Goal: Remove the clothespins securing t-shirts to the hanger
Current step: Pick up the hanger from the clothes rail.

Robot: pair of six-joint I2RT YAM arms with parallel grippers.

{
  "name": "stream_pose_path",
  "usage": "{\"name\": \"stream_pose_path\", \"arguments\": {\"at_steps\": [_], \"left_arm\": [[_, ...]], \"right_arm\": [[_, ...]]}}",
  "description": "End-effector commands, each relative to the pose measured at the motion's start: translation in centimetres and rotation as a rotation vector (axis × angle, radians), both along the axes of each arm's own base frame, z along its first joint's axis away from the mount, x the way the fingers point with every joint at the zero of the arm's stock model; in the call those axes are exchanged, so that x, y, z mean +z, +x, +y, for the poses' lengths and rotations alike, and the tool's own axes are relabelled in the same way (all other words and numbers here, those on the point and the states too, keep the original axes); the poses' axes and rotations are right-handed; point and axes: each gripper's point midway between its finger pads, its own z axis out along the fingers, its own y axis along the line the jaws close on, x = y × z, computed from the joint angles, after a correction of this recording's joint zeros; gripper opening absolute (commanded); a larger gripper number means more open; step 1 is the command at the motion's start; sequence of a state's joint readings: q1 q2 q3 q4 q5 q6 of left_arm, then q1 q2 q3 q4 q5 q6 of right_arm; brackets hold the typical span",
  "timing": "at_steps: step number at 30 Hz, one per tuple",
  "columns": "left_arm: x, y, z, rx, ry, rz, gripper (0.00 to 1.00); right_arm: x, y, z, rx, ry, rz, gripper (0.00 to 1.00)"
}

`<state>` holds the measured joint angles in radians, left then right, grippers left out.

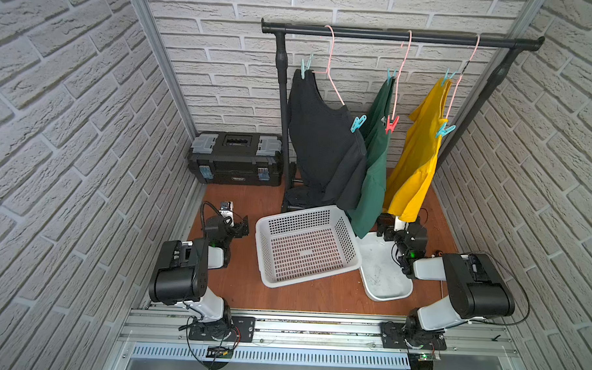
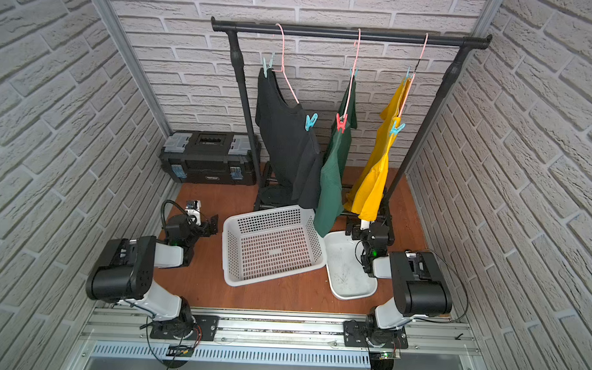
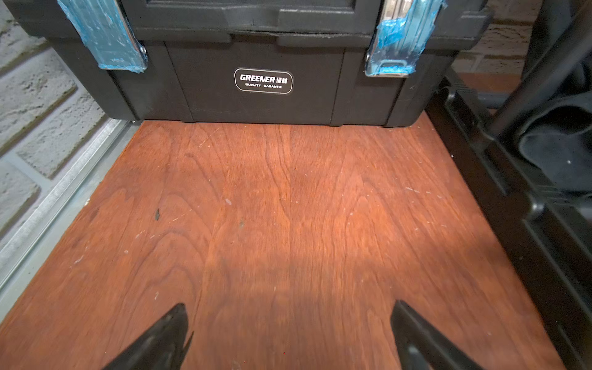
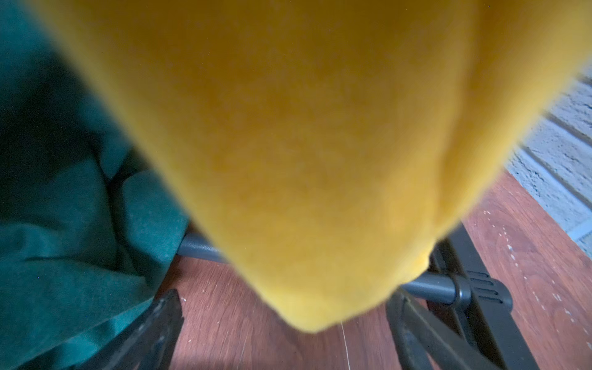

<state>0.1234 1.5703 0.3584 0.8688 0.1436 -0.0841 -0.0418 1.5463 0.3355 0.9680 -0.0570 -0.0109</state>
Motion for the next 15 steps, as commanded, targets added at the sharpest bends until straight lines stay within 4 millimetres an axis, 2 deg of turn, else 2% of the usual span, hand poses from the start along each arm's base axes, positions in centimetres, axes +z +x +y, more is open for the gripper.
{"name": "stream_pose_path", "arguments": {"at_steps": [1, 15], "left_arm": [[2.16, 1.26, 0.14, -0.004, 0.000, -0.085, 0.98], [2.34, 1.13, 0.19, -0.019, -0.022, -0.098, 0.98]], "right_arm": [[0.71, 0.27, -0.08, -0.014, 0.003, -0.027, 1.00], [0.56, 0.48, -0.78, -0.057, 0.007, -0.012, 1.00]]}}
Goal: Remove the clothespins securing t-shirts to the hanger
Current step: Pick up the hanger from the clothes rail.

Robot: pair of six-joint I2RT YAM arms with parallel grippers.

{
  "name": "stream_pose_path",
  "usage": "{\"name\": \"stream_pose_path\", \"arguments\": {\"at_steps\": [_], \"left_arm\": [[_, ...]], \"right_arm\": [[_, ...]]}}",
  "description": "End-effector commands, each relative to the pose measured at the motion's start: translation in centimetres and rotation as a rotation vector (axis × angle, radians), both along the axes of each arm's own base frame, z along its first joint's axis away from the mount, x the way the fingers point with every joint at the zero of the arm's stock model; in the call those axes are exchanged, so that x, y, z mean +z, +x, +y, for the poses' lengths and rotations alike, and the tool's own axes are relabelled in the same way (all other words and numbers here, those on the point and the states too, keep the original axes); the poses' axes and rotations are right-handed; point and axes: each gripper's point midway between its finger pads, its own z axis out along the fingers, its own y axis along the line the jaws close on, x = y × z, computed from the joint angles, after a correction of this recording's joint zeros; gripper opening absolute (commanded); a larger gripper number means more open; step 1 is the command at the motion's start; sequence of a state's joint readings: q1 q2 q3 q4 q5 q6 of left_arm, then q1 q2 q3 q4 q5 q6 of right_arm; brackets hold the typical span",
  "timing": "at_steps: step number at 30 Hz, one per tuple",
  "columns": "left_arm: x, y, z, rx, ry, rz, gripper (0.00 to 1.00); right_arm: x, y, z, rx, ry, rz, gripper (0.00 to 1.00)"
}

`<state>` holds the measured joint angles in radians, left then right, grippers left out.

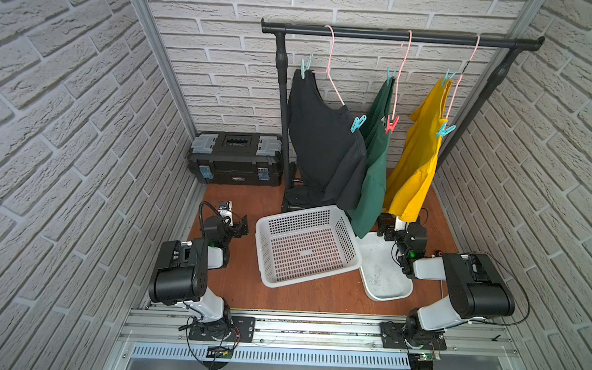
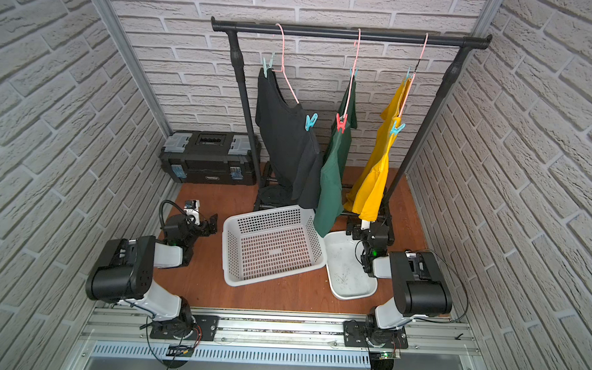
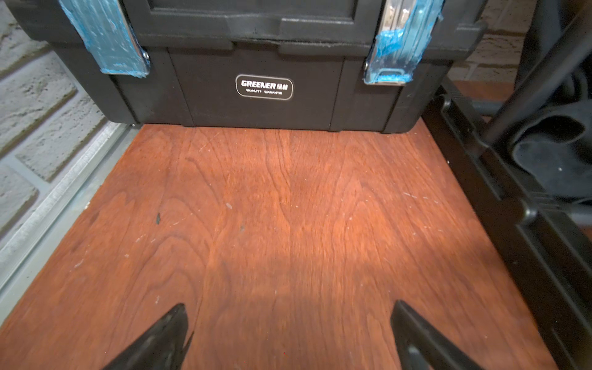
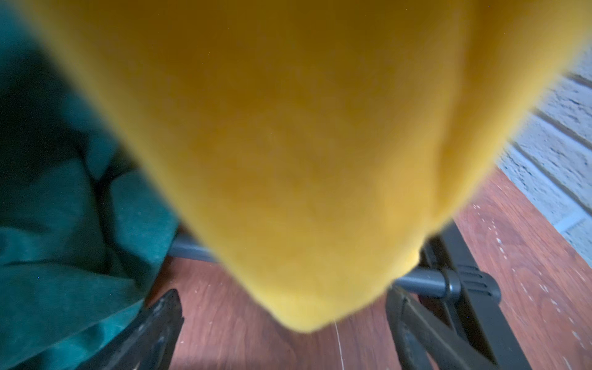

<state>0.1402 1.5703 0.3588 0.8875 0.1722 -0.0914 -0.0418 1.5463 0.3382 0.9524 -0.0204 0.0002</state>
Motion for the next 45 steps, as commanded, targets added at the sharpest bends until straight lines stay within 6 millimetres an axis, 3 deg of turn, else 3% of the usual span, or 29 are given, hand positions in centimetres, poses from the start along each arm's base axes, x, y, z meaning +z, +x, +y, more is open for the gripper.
{"name": "stream_pose_path", "arguments": {"at_steps": [1, 16, 24, 29, 33, 38, 44, 45], "left_arm": [[1.9, 1.0, 0.0, -0.012, -0.008, -0.078, 0.98], [1.9, 1.0, 0.0, -0.013, -0.007, -0.078, 0.98], [2.5, 0.6, 1.2, 0.066, -0.008, -0.101, 0.98], [2.3, 1.3, -0.7, -0.046, 0.008, -0.054, 0.98], [3.2, 1.0, 0.8, 0.053, 0.007, -0.036, 0.98], [3.8, 0.8, 4.2, 0.297, -0.023, 0.091, 0.98], [4.3, 0.5, 4.6, 0.366, -0.033, 0.118, 0.98], [4.7, 0.5, 4.6, 0.377, -0.038, 0.110, 0.98]], "right_arm": [[0.8, 0.5, -0.1, -0.019, 0.008, -0.025, 1.00], [0.9, 0.6, 0.5, 0.018, 0.006, -0.029, 1.00], [1.6, -0.6, -1.0, -0.073, 0.008, -0.096, 1.00], [1.7, -1.0, -2.1, -0.141, 0.012, -0.095, 1.00], [2.4, -0.9, -1.5, -0.103, 0.009, -0.102, 1.00], [3.7, -1.4, -1.8, -0.127, 0.007, -0.108, 1.00], [5.9, -3.2, -3.7, -0.248, 0.025, -0.187, 1.00], [5.5, -4.0, -4.0, -0.272, 0.033, -0.175, 1.00]]}}
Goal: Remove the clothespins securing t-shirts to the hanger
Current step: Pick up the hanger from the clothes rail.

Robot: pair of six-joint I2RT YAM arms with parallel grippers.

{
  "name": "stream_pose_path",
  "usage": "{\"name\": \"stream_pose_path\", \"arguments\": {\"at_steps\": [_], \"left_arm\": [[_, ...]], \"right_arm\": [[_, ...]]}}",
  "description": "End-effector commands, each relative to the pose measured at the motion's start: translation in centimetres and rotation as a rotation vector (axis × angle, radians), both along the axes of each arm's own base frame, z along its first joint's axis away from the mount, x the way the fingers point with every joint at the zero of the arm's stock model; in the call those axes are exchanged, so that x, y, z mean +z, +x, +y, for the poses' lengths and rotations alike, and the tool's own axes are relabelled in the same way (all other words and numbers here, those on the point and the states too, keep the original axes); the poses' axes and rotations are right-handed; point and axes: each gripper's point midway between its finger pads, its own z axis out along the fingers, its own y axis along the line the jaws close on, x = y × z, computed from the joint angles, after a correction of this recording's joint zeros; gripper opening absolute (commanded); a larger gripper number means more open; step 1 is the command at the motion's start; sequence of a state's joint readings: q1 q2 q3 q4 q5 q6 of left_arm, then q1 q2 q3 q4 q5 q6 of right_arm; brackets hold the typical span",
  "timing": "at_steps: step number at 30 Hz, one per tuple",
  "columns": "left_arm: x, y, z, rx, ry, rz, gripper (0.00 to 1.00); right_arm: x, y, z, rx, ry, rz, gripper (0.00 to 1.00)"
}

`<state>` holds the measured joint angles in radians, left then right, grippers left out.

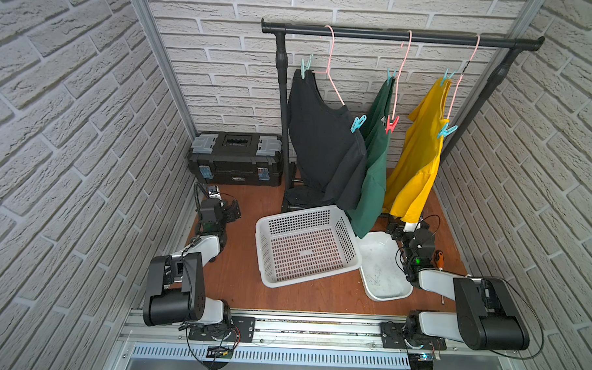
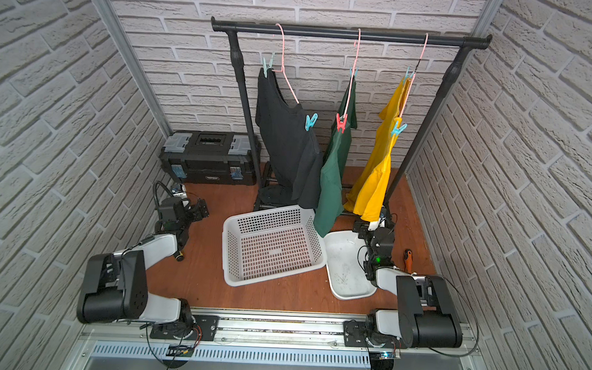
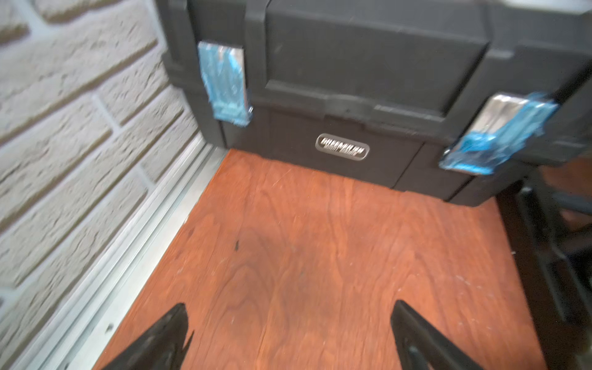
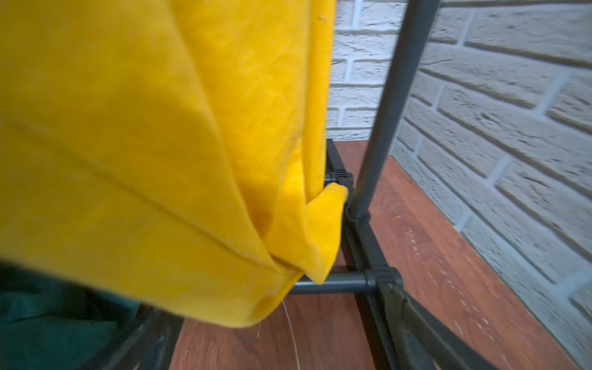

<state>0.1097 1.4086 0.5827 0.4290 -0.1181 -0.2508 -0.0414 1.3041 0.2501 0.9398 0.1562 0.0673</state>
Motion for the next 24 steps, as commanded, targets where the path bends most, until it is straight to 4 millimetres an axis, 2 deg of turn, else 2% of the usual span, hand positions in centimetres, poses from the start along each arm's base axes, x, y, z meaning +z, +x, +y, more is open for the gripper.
{"name": "stream_pose_path", "arguments": {"at_steps": [1, 6, 10, 12, 13, 14, 18, 24], "left_arm": [[0.1, -0.9, 0.8, 0.091, -0.023, 0.027, 0.98], [1.7, -0.8, -0.3, 0.082, -0.055, 0.003, 0.98], [3.3, -0.6, -2.4, 0.044, -0.032, 0.013, 0.98], [4.3, -0.7, -3.6, 0.021, -0.001, 0.017, 0.98], [4.6, -0.8, -4.2, 0.015, 0.009, 0.023, 0.98], [5.1, -0.8, -4.7, 0.002, 0.013, 0.025, 0.98], [8.2, -1.0, -7.5, -0.066, 0.034, 0.006, 0.98], [13.7, -1.5, -12.3, -0.186, 0.048, -0.033, 0.98]], "right_arm": [[0.7, -1.8, -1.3, -0.099, 0.037, -0.029, 1.00], [1.0, -3.1, -1.5, -0.124, 0.104, -0.011, 1.00], [0.9, -4.0, -2.0, -0.170, 0.137, 0.014, 1.00], [-0.1, -4.9, -2.6, -0.218, 0.142, 0.069, 1.00], [1.0, -4.8, -2.9, -0.240, 0.148, 0.061, 1.00], [1.0, -5.1, -3.1, -0.249, 0.151, 0.075, 1.00], [1.0, -5.7, -3.2, -0.269, 0.160, 0.144, 1.00], [-0.2, -6.7, -2.9, -0.278, 0.184, 0.286, 1.00]]}}
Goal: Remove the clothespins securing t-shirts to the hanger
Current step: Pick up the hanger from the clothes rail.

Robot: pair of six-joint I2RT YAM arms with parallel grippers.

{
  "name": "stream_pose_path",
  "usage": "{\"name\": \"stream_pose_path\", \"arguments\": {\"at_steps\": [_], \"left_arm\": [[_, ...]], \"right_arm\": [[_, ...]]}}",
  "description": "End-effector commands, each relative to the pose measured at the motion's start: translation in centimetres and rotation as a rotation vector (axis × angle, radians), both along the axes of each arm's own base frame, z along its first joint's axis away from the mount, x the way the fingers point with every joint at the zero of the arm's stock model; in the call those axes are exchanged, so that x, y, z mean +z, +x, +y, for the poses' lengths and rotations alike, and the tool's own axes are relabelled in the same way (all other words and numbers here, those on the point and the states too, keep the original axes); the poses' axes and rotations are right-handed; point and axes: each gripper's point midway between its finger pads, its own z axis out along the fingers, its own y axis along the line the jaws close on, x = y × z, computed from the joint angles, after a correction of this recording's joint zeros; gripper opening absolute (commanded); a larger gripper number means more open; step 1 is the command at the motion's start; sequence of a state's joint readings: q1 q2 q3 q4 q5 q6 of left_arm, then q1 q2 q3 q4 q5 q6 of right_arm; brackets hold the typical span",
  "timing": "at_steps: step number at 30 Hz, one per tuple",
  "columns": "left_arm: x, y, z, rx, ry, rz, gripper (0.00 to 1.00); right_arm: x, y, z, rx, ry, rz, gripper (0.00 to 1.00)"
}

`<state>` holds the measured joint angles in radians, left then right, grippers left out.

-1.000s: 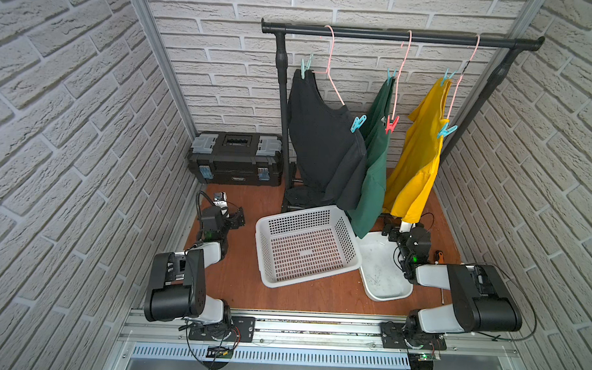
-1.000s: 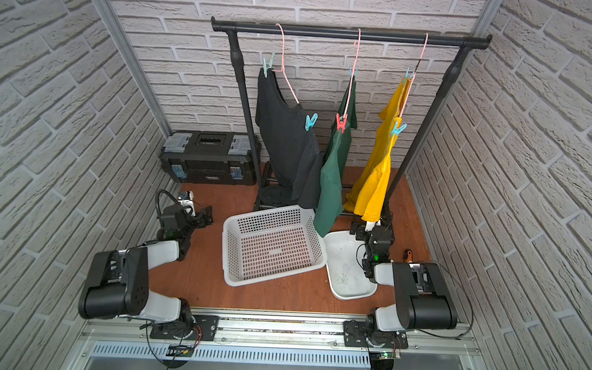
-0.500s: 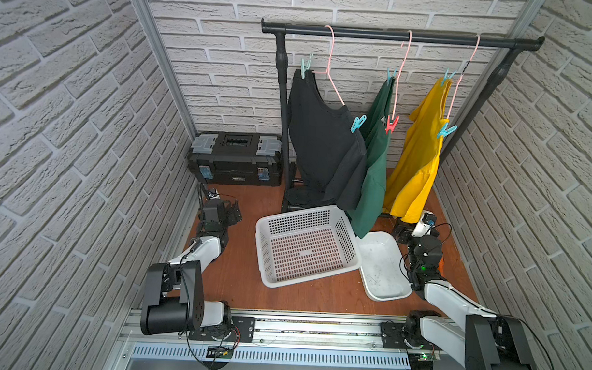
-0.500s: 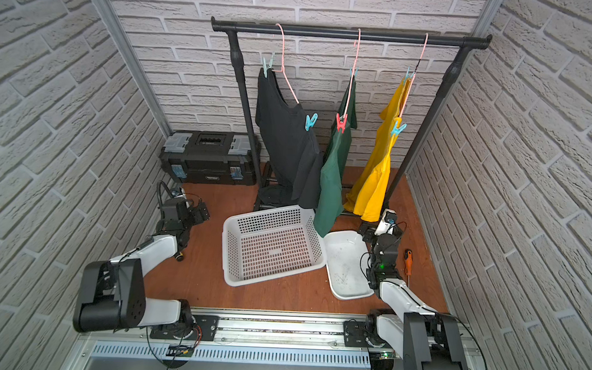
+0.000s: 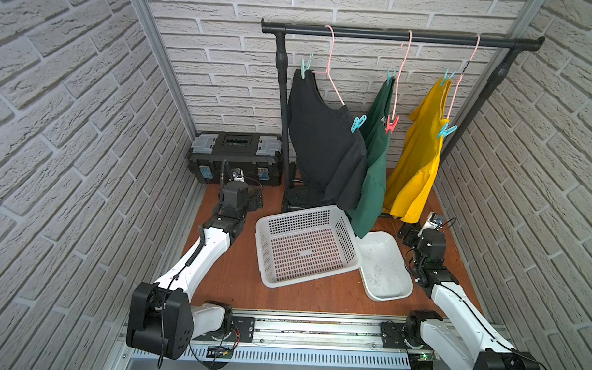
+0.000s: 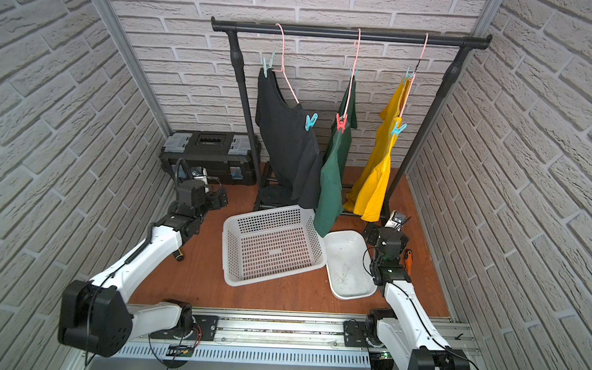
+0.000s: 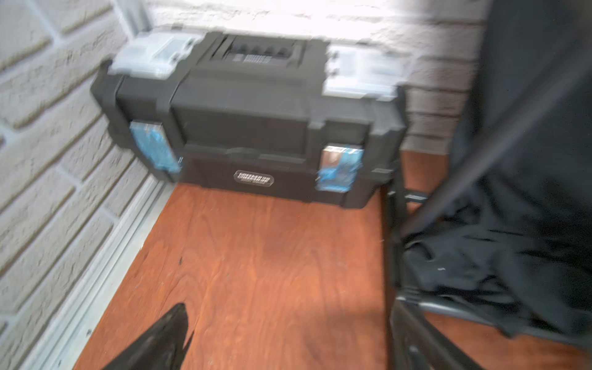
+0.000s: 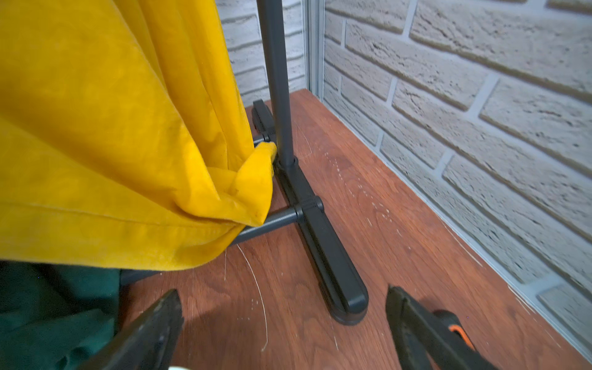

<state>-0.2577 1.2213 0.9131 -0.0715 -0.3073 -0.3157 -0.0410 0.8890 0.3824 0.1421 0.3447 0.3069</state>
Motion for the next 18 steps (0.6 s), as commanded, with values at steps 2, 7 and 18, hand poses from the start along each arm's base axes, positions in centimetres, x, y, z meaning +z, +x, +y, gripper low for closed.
{"name": "stream_pose_path", "arguments": {"at_steps": [2, 7, 18], "left_arm": [[3.8, -1.1, -2.0, -0.041, -0.009, -0.018, 0.98], [7.6, -1.5, -5.8, -0.142, -0.081, -0.069, 0.98], [14.0, -2.6, -12.0, -0.287, -0.141, -0.153, 0.98]], "right_arm": [[-2.0, -1.6, 0.1, -0.017, 0.035, 0.148, 1.00], [-2.3, -2.0, 0.6, 0.005, 0.054, 0.206, 1.00], [-2.9, -1.8, 1.0, 0.027, 0.068, 0.233, 1.00]]}}
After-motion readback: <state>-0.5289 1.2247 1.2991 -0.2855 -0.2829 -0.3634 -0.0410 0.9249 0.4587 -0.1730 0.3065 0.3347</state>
